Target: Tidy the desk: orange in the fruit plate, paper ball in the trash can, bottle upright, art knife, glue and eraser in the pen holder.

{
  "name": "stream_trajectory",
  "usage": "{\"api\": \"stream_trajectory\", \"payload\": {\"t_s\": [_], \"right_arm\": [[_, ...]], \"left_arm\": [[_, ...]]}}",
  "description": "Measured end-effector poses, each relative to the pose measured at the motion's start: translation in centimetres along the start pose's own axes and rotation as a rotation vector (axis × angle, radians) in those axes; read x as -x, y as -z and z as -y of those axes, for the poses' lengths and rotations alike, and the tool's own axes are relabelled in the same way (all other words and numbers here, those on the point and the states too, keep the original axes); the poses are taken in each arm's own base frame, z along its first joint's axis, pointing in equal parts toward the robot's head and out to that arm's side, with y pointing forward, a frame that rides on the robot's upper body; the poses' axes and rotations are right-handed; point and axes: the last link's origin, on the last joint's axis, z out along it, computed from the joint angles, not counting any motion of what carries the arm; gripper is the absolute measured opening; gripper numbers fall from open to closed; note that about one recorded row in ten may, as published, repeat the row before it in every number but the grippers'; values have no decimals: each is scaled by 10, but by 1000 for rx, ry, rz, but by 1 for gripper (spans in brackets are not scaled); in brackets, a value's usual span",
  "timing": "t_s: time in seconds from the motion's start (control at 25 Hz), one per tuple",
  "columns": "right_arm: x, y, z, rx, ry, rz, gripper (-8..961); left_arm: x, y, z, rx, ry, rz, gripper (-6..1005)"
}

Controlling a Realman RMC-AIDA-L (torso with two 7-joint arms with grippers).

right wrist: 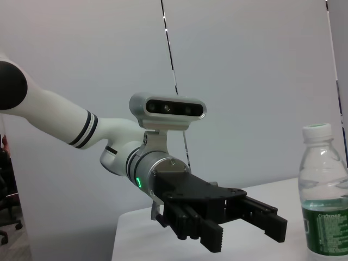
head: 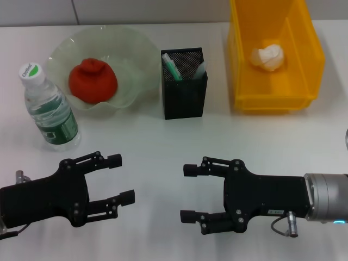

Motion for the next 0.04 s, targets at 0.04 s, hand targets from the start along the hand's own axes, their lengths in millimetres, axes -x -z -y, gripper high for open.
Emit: {"api": "stream_trajectory", "payload": {"t_s": [0.04], "right_arm": [[0, 0, 0, 0, 0, 0, 820]], "left_arm": [[0, 0, 0, 1, -1, 0, 797]]}}
